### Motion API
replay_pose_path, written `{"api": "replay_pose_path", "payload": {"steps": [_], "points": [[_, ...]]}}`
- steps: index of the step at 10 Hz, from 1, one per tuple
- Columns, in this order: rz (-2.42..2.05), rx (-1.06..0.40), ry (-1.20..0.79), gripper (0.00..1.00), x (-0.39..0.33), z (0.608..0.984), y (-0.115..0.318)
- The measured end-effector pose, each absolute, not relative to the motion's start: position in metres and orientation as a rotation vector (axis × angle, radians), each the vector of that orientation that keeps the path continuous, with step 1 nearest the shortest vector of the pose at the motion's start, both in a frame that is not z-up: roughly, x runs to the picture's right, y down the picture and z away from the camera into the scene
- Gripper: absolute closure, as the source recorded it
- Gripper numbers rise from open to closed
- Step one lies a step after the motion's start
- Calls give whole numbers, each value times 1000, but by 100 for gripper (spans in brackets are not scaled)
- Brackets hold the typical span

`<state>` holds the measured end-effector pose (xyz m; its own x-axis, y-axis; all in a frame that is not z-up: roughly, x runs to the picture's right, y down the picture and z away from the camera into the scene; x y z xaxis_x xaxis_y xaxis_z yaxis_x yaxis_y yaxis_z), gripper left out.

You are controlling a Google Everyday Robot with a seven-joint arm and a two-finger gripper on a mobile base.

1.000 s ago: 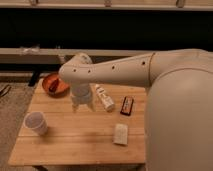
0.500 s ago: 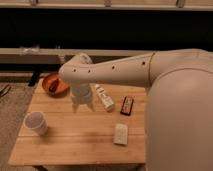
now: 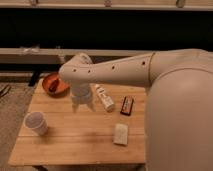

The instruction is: Place the eraser on the white sponge

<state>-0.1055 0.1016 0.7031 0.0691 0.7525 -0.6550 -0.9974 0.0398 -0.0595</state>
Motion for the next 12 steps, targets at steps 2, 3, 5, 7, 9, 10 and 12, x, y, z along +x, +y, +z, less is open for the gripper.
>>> {"api": "replay_pose_path", "payload": {"steps": [2,3,5,7,9,10,12], "points": [[1442,-591,523,35,-103,705,101],[1470,-578,538,35,-82,717,99],[1530,-536,590,35,-30,741,100],[1604,-476,638,35,28,769,101],[1675,-440,668,35,68,795,98],[1696,-436,668,35,78,805,96],[1736,-436,656,35,104,836,92]]}}
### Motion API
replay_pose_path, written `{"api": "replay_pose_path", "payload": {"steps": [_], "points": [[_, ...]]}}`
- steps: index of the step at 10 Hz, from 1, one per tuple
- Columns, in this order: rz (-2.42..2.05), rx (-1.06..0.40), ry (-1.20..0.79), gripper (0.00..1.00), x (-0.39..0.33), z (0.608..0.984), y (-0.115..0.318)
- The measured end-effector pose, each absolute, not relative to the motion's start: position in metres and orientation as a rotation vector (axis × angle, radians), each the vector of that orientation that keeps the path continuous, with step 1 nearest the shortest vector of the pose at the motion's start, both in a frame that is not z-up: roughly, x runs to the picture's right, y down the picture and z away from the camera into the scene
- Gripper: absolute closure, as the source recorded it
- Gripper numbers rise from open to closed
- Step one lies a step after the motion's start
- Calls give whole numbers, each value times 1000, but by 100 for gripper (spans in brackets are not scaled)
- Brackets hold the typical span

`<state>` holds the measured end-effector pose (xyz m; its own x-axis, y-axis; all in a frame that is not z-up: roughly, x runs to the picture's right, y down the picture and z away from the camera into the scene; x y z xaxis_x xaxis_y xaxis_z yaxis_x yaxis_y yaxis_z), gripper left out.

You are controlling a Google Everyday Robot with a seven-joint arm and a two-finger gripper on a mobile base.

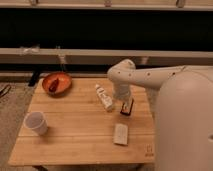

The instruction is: Place the eraser on the white sponge

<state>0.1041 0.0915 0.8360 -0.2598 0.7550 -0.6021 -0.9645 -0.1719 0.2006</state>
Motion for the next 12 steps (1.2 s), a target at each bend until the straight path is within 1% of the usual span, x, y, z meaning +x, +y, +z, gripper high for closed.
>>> {"api": "replay_pose_path", "payload": {"steps": [4,9,10,12], "points": [[1779,-464,631,35,130,883,90],[1787,-476,624,35,149,909,95],[1780,-482,627,38,150,913,99],[1763,-499,633,54,151,917,106]]}}
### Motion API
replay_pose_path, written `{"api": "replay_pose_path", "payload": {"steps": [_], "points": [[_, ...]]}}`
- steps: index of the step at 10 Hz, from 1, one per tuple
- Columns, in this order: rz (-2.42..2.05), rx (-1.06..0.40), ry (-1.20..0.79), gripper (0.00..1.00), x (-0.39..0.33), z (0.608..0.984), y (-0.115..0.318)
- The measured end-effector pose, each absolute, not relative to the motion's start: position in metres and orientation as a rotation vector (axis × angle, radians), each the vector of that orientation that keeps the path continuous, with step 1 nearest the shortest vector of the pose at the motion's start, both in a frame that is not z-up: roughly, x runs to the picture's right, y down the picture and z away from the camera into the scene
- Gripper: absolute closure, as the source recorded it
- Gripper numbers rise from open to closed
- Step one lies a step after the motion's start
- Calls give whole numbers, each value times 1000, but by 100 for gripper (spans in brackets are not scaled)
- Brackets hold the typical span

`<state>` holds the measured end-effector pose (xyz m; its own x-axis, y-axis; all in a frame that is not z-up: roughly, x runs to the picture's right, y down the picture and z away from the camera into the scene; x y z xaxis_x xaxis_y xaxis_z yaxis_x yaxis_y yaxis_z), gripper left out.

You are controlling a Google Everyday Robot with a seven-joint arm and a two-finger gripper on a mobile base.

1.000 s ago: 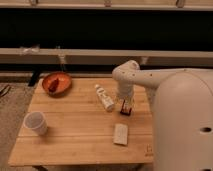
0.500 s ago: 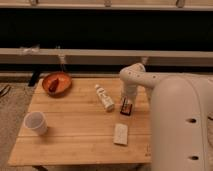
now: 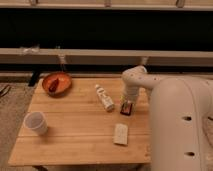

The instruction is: Place the eraser on the white sponge

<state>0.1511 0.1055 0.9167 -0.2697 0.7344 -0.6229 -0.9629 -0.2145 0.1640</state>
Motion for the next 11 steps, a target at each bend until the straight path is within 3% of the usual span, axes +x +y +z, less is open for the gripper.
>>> {"api": "replay_pose_path", "payload": {"steps": [4,7,11], "points": [[1686,-524,670,96,145,910,117],[1611,-519,657,100,122,873,115],[1583,-526,628,100,78,779,135]]}}
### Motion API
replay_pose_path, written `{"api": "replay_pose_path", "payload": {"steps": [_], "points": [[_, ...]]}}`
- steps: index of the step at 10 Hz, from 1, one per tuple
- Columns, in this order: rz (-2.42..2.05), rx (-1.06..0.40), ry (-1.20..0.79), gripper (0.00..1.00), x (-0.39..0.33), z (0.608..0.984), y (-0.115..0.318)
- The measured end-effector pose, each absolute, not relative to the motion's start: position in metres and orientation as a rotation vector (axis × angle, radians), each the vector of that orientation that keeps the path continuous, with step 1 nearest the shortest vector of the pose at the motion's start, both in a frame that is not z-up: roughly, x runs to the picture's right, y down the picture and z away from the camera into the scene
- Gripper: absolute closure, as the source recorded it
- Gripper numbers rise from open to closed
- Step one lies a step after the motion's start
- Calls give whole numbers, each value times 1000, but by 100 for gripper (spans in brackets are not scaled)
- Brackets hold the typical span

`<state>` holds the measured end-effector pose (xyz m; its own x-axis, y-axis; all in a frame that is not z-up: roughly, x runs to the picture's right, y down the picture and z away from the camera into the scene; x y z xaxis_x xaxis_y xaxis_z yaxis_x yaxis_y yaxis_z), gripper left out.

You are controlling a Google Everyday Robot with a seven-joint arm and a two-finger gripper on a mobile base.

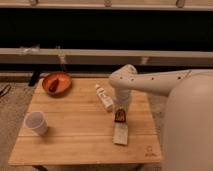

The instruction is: Place the eraser on the white sponge

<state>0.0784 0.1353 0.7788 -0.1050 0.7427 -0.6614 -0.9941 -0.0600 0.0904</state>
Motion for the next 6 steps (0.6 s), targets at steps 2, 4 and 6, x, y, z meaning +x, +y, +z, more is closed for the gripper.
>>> {"api": "replay_pose_path", "payload": {"steps": [2,4,6], "points": [[1616,-532,630,100,64,737,155],[1670,-540,649,100,60,708,176],[1702,-562,661,100,58,697,195]]}}
